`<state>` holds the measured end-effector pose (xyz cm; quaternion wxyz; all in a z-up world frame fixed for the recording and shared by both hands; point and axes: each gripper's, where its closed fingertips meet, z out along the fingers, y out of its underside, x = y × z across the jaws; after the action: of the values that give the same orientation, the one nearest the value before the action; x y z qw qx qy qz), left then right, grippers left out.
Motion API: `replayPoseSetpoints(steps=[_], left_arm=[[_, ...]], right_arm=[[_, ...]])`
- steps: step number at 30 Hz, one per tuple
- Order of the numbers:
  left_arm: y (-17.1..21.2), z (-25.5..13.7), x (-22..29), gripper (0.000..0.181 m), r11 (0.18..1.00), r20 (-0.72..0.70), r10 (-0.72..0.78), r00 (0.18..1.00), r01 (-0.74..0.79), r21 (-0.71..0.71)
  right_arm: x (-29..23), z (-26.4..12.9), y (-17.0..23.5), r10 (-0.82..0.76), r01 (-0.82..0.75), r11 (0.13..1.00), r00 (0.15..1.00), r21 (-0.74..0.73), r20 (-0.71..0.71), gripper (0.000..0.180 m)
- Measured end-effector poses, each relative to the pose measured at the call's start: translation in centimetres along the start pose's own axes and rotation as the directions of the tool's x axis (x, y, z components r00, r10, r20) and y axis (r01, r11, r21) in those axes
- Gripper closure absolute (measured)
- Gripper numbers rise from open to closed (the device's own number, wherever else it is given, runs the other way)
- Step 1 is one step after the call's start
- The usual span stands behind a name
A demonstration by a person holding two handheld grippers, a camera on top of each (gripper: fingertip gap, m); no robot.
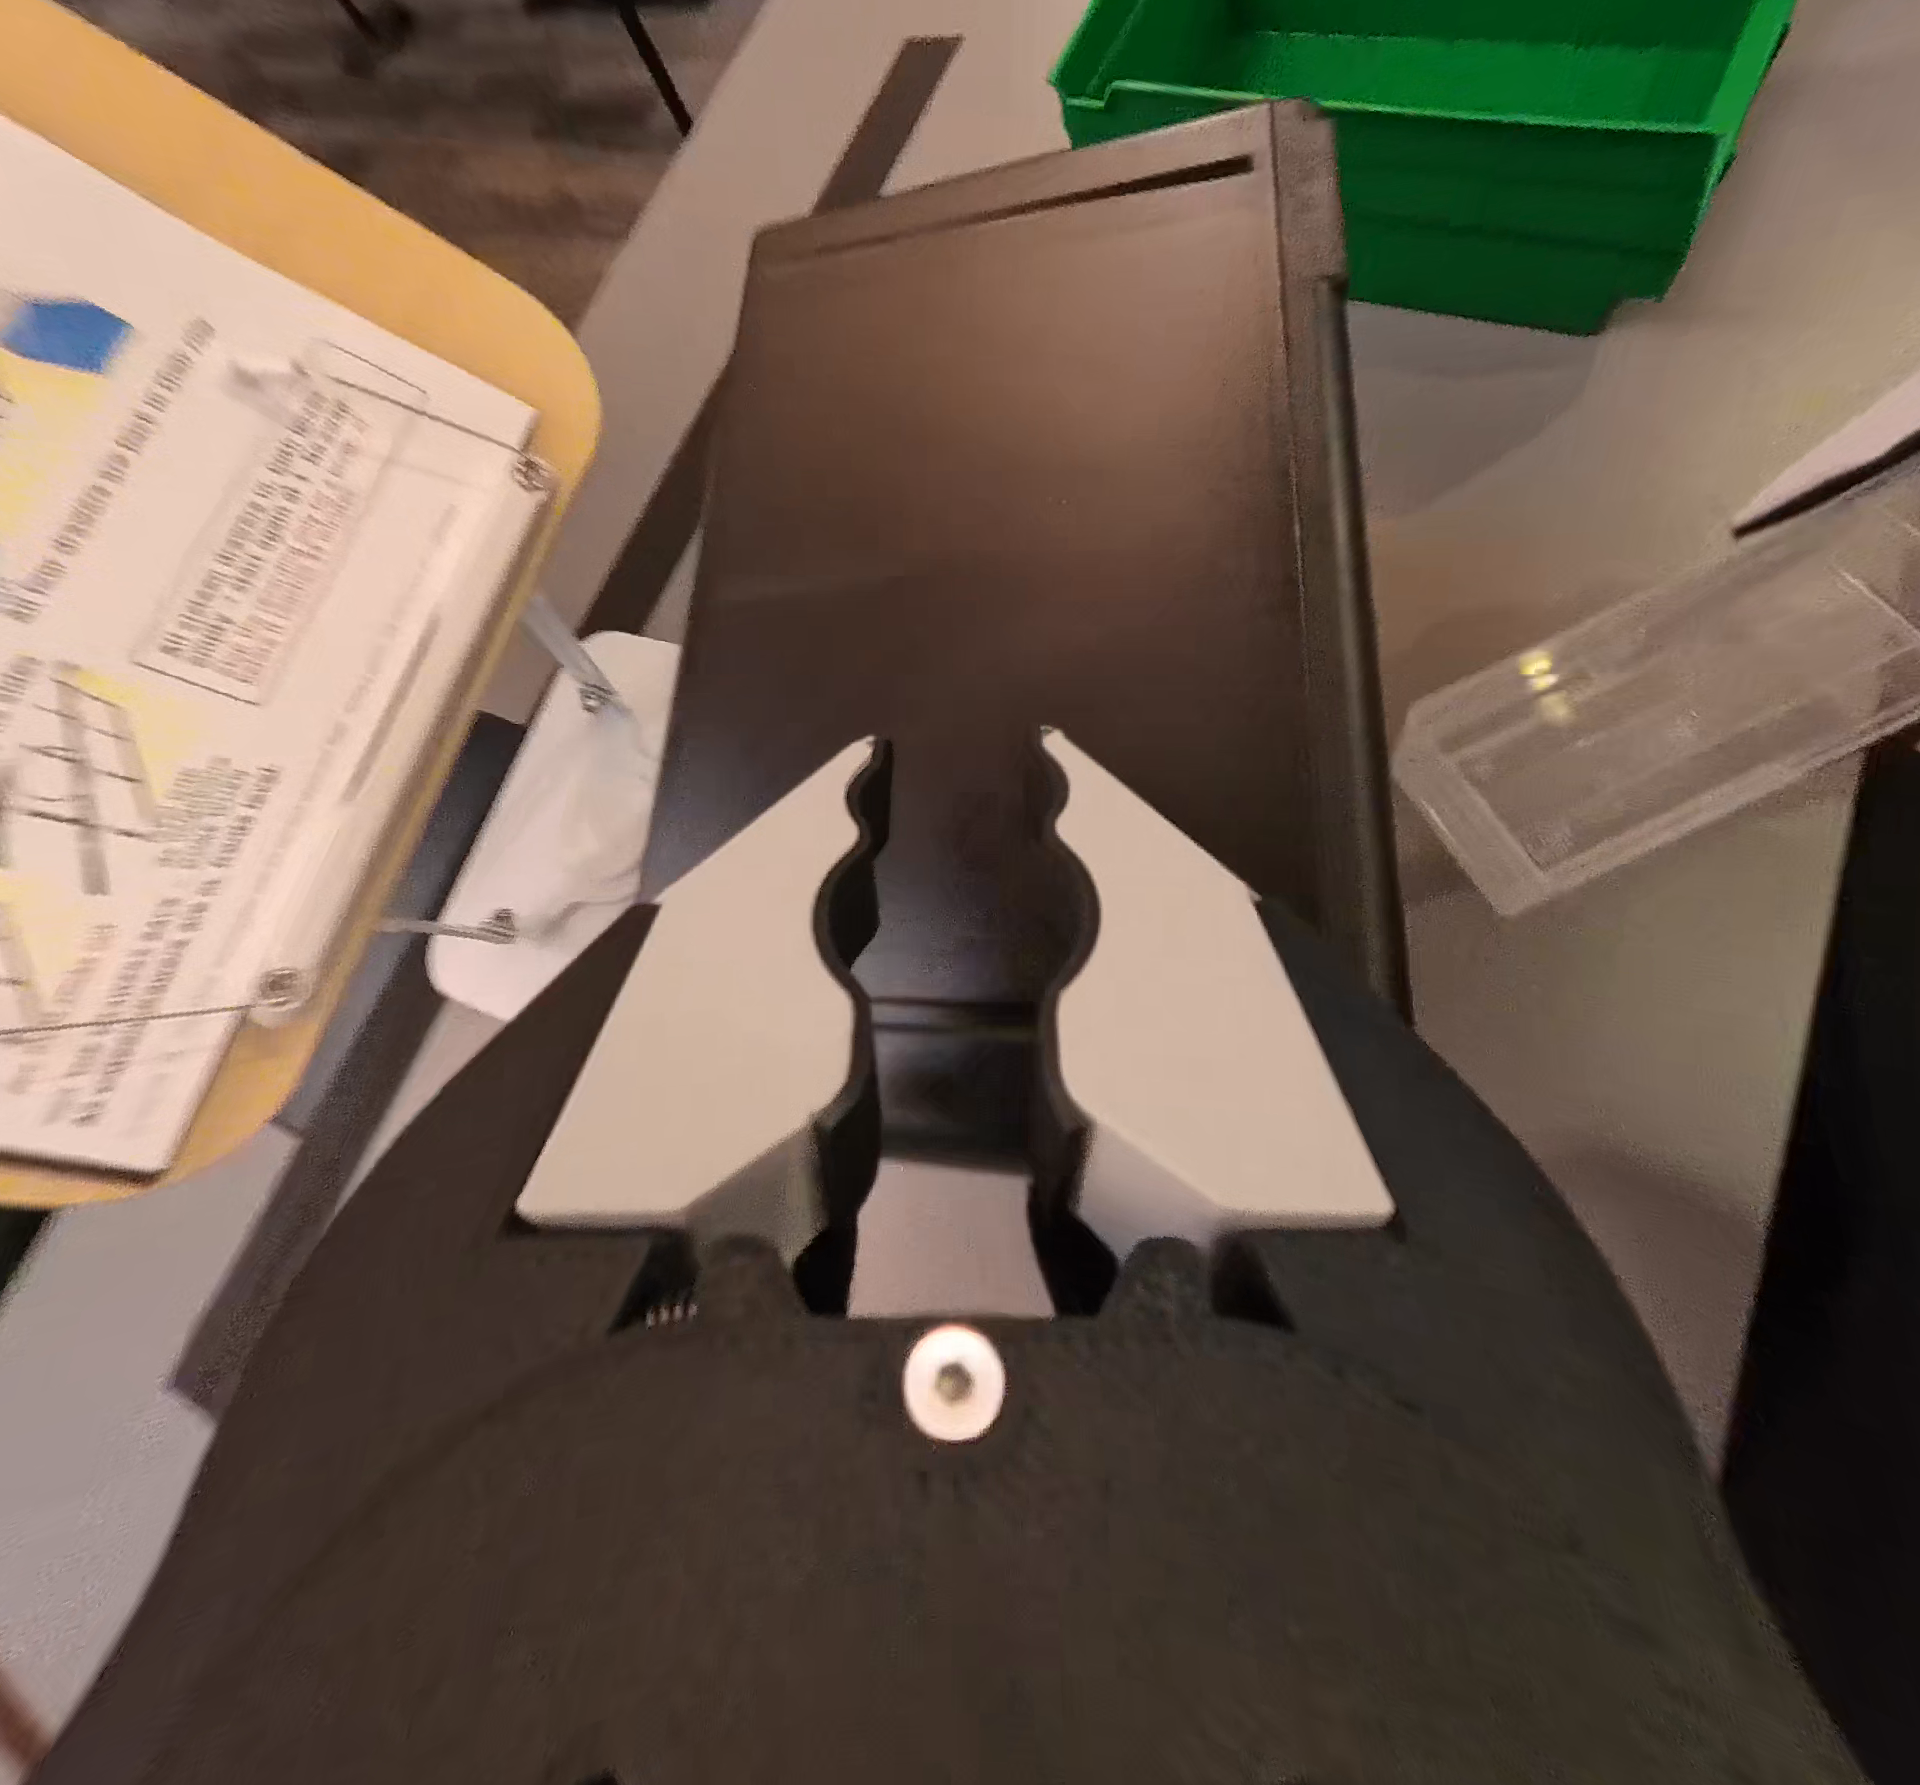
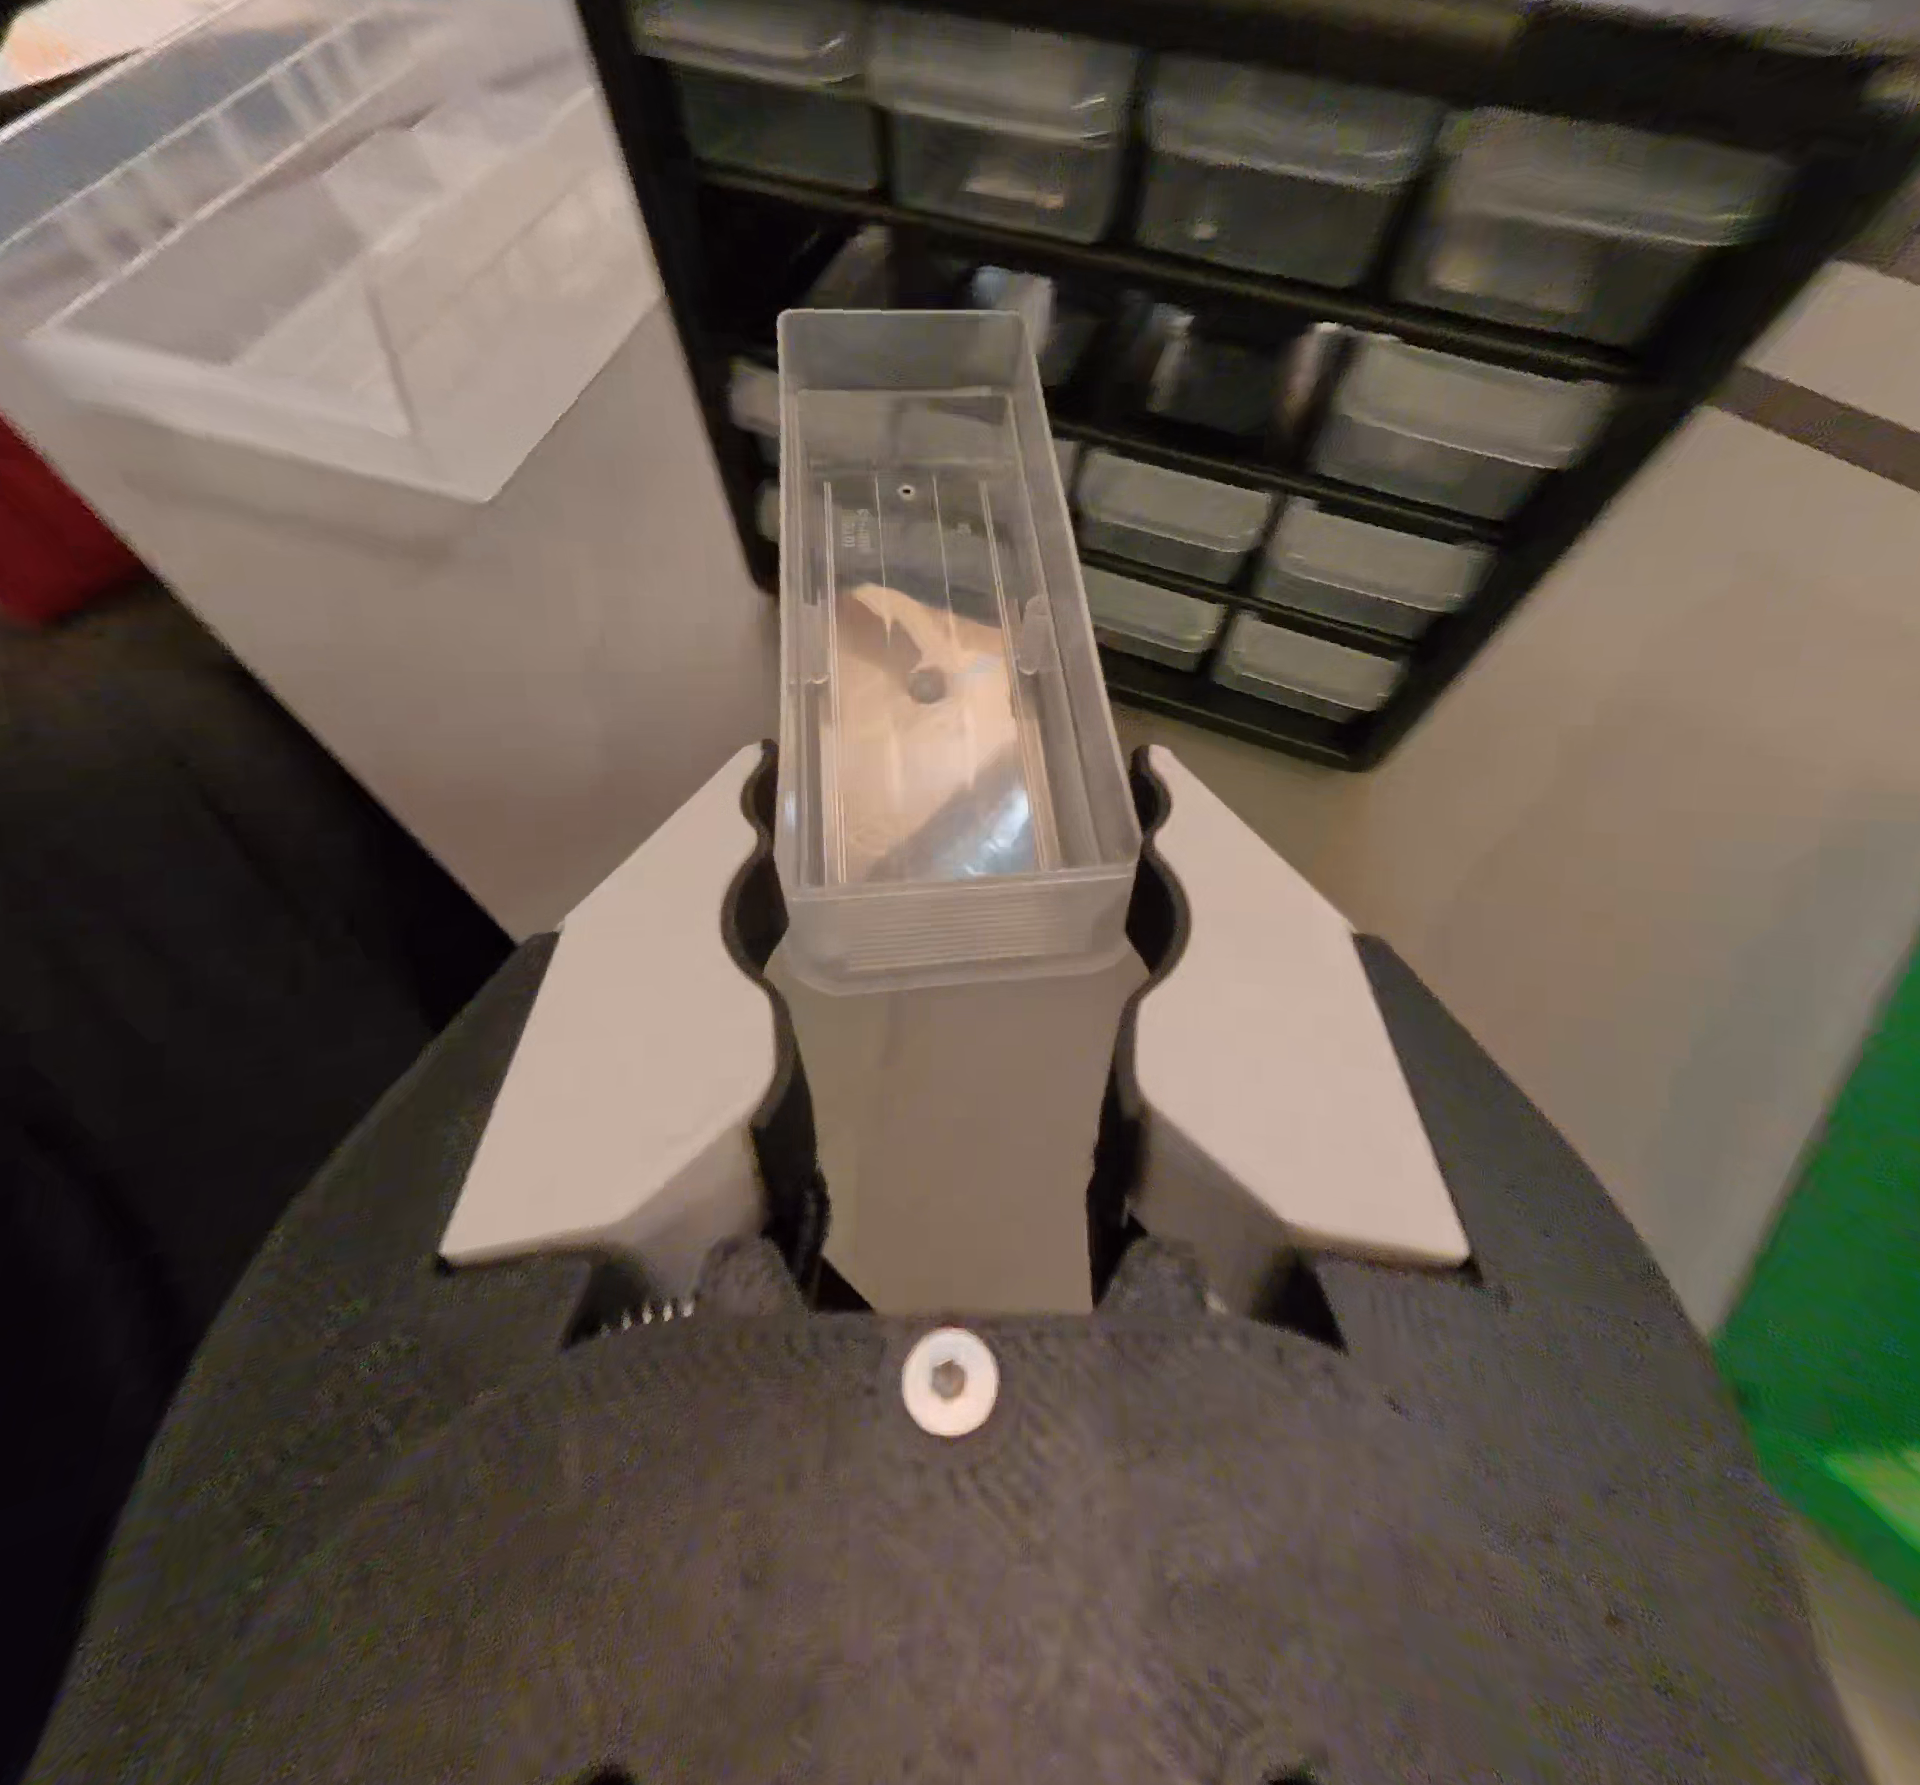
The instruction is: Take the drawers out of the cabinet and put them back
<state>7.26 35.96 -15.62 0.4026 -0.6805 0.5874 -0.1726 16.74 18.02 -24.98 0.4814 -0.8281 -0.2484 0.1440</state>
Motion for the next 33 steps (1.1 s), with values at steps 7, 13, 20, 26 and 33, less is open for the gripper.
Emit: replayPoseSetpoints(steps=[7,13,20,26,33], left_arm=[[-0.1,2.4,0.7,0.165,0.991,-0.137,-0.132,0.982,0.135,0.013],[0.0,2.5,0.7,0.165,0.989,-0.159,-0.146,0.976,0.147,-0.002],[0.0,2.6,0.6,0.166,0.991,-0.149,-0.137,0.979,0.137,-0.012],[0.0,2.6,0.5,0.168,0.991,-0.146,-0.132,0.980,0.132,-0.013],[0.0,2.6,0.5,0.168,0.991,-0.148,-0.132,0.980,0.132,-0.013]], right_arm=[[4.9,-0.2,0.1,0.144,-0.146,0.989,0.975,0.002,-0.172,0.115],[5.3,1.7,0.3,0.150,-0.162,0.986,0.968,-0.046,-0.200,0.115],[5.8,1.5,-0.9,0.170,-0.174,0.985,0.957,0.003,-0.234,0.115],[6.0,1.7,-2.2,0.172,-0.157,0.985,0.942,0.075,-0.287,0.115],[5.9,3.5,-3.2,0.184,-0.141,0.978,0.927,0.152,-0.326,0.115]])
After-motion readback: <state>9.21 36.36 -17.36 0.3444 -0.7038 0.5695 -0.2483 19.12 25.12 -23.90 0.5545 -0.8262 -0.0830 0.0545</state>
